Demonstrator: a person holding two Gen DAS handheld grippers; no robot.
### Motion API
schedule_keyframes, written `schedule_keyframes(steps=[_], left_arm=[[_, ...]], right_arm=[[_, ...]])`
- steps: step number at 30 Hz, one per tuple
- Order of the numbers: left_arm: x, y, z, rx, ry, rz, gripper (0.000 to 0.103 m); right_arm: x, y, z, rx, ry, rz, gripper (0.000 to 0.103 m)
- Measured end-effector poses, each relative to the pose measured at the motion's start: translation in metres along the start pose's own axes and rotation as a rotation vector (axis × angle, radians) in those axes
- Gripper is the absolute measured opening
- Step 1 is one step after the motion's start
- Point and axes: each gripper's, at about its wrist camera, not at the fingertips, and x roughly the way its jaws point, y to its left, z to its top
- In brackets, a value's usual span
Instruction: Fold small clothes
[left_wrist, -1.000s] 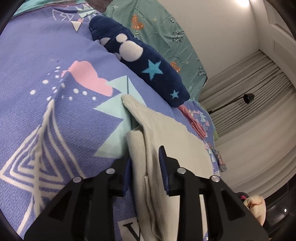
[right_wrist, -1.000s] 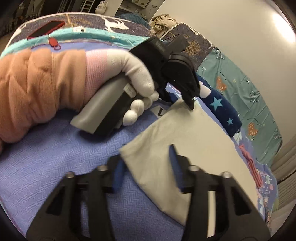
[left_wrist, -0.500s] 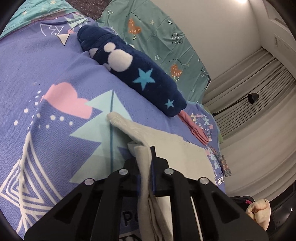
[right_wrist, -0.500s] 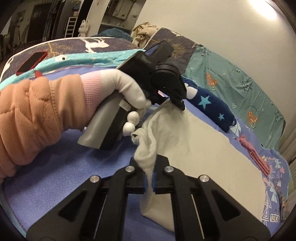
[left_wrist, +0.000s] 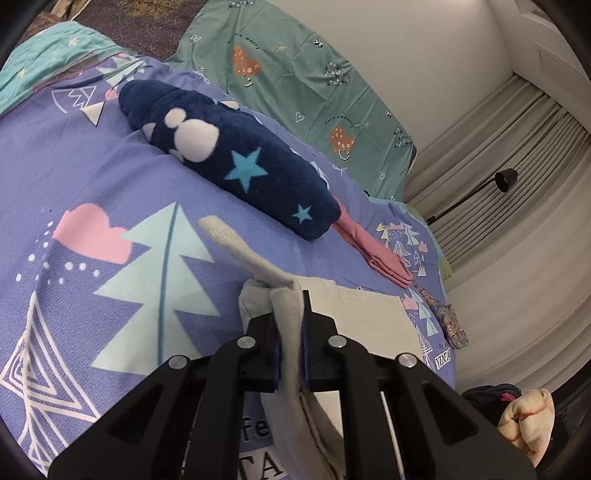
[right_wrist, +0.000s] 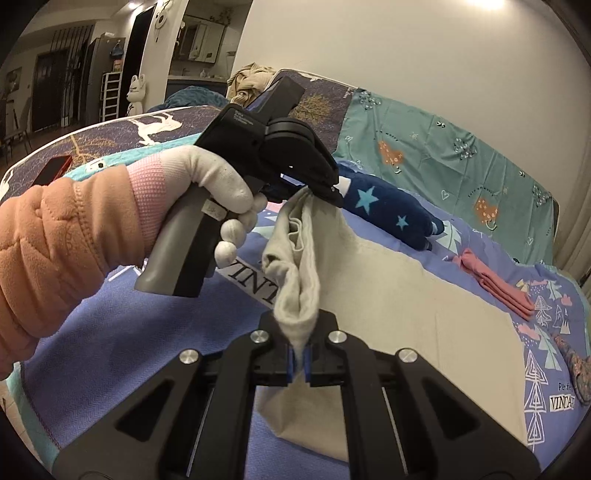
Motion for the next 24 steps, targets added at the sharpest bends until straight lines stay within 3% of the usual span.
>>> schedule_keyframes(steps=[10,24], left_arm=[[0.030,-0.055,0.001,0.066,0.004,0.079,0.008],[0.098,-0.142,-0.009,0.168,0.068,0.109,0.008]], right_arm=[[-0.008,-0.056,-0.017,0.132,-0.004,-0.005,0.003],[-0.029,-0.140,-0.057,0.308,-0.022,-0.004,0.003]])
